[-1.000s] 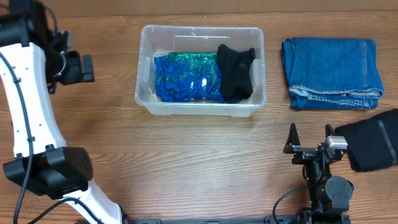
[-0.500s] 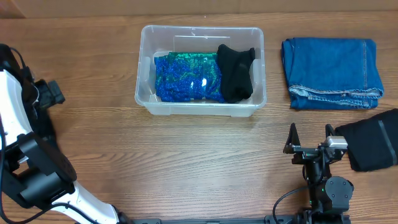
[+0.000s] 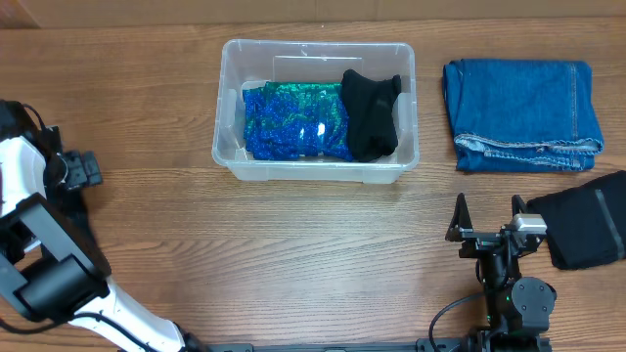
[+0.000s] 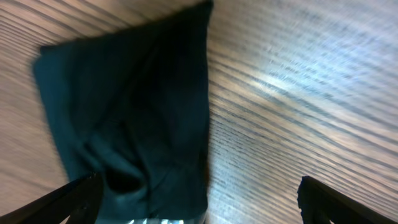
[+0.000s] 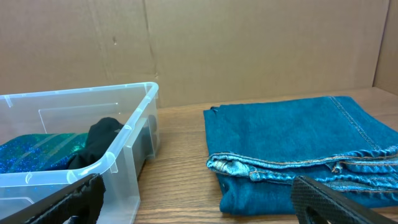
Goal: Pack container
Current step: 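Move the left gripper to the black striped cloth and grasp it, then place the black striped cloth with the left gripper into the bin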
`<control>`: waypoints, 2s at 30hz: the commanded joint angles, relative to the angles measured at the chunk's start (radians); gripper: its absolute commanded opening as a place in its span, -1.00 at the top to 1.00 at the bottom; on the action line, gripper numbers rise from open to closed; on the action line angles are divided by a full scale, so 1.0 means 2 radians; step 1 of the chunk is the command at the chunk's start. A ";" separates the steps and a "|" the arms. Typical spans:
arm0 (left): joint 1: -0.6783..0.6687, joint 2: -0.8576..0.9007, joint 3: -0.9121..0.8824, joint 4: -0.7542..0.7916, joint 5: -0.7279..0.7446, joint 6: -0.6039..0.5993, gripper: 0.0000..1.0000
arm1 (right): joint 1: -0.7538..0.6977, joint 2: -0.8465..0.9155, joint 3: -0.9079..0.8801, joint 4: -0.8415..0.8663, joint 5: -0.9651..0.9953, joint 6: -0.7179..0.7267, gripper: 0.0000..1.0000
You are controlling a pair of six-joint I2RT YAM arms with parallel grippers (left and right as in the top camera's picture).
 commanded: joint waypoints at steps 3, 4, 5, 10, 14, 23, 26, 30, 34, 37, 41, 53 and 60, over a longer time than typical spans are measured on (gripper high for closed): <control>0.010 0.044 -0.005 0.002 -0.018 -0.009 -1.00 | 0.002 -0.004 -0.005 0.003 0.005 0.003 -1.00; 0.015 0.050 -0.005 0.005 -0.018 -0.009 -1.00 | 0.002 -0.004 -0.005 0.003 0.005 0.003 -1.00; 0.019 0.052 -0.005 0.006 -0.019 -0.010 -1.00 | 0.002 -0.004 -0.005 0.003 0.005 0.003 -1.00; 0.037 0.055 -0.005 0.010 -0.013 -0.018 -0.60 | 0.002 -0.004 -0.005 0.003 0.005 0.003 -1.00; 0.037 0.056 -0.005 0.019 0.019 -0.018 0.70 | 0.002 -0.004 -0.005 0.003 0.005 0.003 -1.00; -0.003 0.055 0.056 -0.032 0.179 -0.031 0.92 | 0.002 -0.004 -0.005 0.003 0.005 0.003 -1.00; -0.037 0.055 0.152 -0.101 0.275 -0.040 0.92 | 0.002 -0.004 -0.005 0.003 0.005 0.003 -1.00; -0.084 0.055 0.271 -0.196 0.357 -0.057 0.92 | 0.002 -0.004 -0.005 0.003 0.005 0.003 -1.00; -0.149 0.055 0.392 -0.277 0.357 -0.056 0.92 | 0.002 -0.004 -0.005 0.003 0.005 0.003 -1.00; -0.203 0.055 0.478 -0.298 0.357 -0.063 0.92 | 0.002 -0.004 -0.005 0.003 0.005 0.003 -1.00; -0.272 0.055 0.542 -0.287 0.351 -0.084 0.92 | 0.002 -0.004 -0.005 0.003 0.005 0.003 -1.00; -0.527 0.076 0.545 -0.162 0.142 -0.227 0.92 | 0.002 -0.004 -0.005 0.003 0.005 0.003 -1.00; -0.549 0.180 0.545 -0.159 0.185 -0.323 0.92 | 0.002 -0.004 -0.005 0.003 0.005 0.003 -1.00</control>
